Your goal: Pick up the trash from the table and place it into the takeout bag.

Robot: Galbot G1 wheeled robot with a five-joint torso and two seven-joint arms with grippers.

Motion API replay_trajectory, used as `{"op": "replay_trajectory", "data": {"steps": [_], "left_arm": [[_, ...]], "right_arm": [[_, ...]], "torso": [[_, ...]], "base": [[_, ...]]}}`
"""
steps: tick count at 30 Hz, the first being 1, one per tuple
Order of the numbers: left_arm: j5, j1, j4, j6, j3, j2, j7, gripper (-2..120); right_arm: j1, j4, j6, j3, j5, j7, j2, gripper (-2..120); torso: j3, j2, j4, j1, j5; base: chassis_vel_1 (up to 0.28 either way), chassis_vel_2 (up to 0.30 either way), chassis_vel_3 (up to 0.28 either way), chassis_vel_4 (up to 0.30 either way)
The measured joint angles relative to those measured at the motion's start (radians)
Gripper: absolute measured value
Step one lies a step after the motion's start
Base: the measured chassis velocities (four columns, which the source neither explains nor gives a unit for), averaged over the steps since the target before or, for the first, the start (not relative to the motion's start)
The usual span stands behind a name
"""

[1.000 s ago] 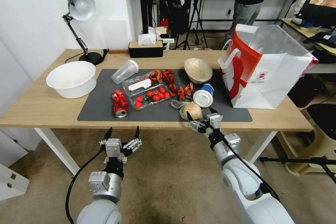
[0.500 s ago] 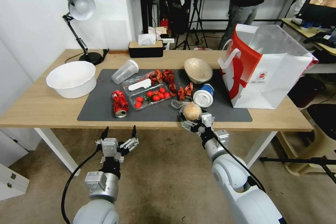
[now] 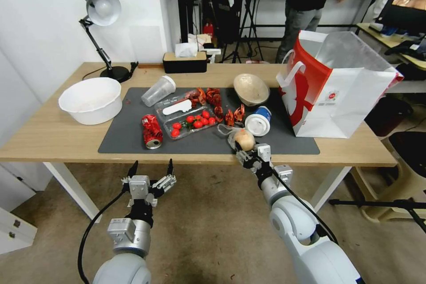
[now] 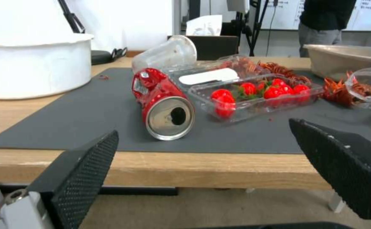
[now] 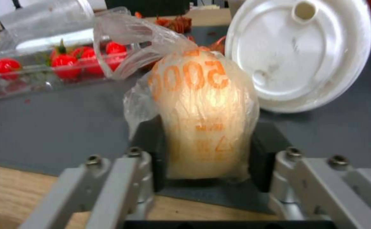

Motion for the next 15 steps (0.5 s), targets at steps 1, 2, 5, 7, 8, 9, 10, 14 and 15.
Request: {"op": "replay_trajectory", "data": {"steps": [1,2,5,7,8,9,10,14,15], "left_arm": [[0.0,0.0,0.0,0.0,0.0,0.0,0.0,100],[0.0,0.001,0.0,-0.001,0.0,-0.001,0.0,100],[0.001,0.003,-0.001,-0.003,0.0,-0.003,0.0,100],[0.001,0.004,-0.004,-0.004,-0.001,-0.004,0.0,100],[0.001,0.004,-0.004,-0.004,-0.001,-0.004,0.0,100],[0.002,0.005,-0.006,-0.004,-0.002,-0.005,0.0,100],[0.002,0.006,-0.007,-0.005,-0.004,-0.005,0.0,100],[0.003,0.009,-0.011,-0.006,-0.01,-0.006,0.0,100],[0.003,0.01,-0.012,-0.006,-0.013,-0.007,0.0,100]], "right_arm": [[-0.002,0.003,0.002,0.001,-0.001,-0.001,0.0,34],[-0.006,0.009,0.006,0.003,-0.003,-0.002,-0.002,28],[-0.02,0.042,0.025,0.016,-0.031,-0.016,-0.012,18],[-0.029,0.098,0.047,0.037,-0.053,-0.031,-0.034,13],[-0.029,0.098,0.047,0.037,-0.053,-0.031,-0.034,13],[-0.03,0.139,0.057,0.055,-0.055,-0.037,-0.057,10],[-0.027,0.16,0.061,0.065,-0.054,-0.039,-0.071,7],[0.011,0.245,0.074,0.135,0.014,-0.042,-0.157,7],[0.021,0.256,0.077,0.15,0.04,-0.04,-0.175,7]], "torso": [[0.0,0.0,0.0,0.0,0.0],[0.0,0.0,0.0,0.0,0.0001],[0.0,0.0,0.0,0.0,0.0001],[0.0,0.0,-0.0001,0.0,0.0001],[0.0,0.0,-0.0001,0.0,0.0001],[0.0,0.0,-0.0001,0.0,-0.0001],[0.0,0.0,-0.0002,0.0,0.0],[0.0,0.0,-0.0001,0.0,-0.0002],[0.0,0.0,0.0,0.0,0.0001]], "base": [[0.0,0.0,0.0,0.0],[0.0,0.0,0.0,0.0],[0.0,0.0,0.0,0.0],[0.0,0.0,0.0,0.0],[0.0,0.0,0.0,0.0],[0.0,0.0,0.0,0.0],[0.0,0.0,0.0,0.0],[0.0,0.0,0.0,0.0],[0.0,0.0,0.0,0.0]]}}
